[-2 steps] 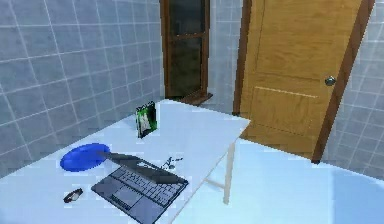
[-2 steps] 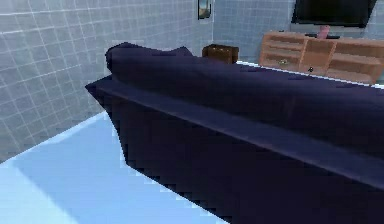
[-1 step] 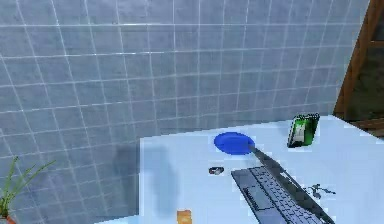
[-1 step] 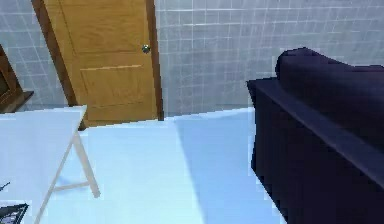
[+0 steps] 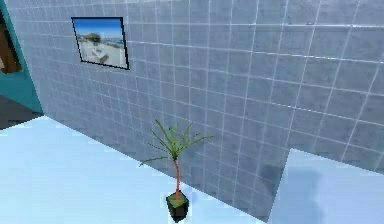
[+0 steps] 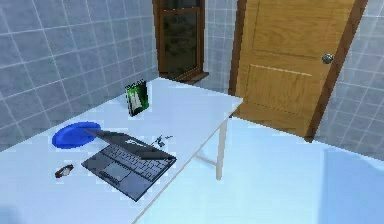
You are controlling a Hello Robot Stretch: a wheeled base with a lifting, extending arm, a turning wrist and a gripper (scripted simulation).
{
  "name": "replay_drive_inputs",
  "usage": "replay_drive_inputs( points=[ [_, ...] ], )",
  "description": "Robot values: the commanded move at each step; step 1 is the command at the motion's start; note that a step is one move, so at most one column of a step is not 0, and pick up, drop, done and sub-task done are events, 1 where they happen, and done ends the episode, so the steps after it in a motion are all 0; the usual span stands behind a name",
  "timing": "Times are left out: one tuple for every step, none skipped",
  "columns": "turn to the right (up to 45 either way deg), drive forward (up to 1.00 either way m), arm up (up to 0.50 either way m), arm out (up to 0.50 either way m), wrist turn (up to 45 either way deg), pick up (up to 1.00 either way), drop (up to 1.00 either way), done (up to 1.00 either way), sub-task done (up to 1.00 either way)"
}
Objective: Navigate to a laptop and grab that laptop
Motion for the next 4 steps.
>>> replay_drive_inputs(
  points=[
    [-15.0, 0.00, 0.00, 0.00, 0.0, 0.00, 0.00, 0.00, 0.00],
    [0.0, 0.00, 0.50, 0.00, 0.0, 0.00, 0.00, 0.00, 0.00],
    [0.0, 0.00, 0.32, 0.00, 0.0, 0.00, 0.00, 0.00, 0.00],
    [0.0, 0.00, 0.00, 0.22, 0.0, 0.00, 0.00, 0.00, 0.00]
  ],
)
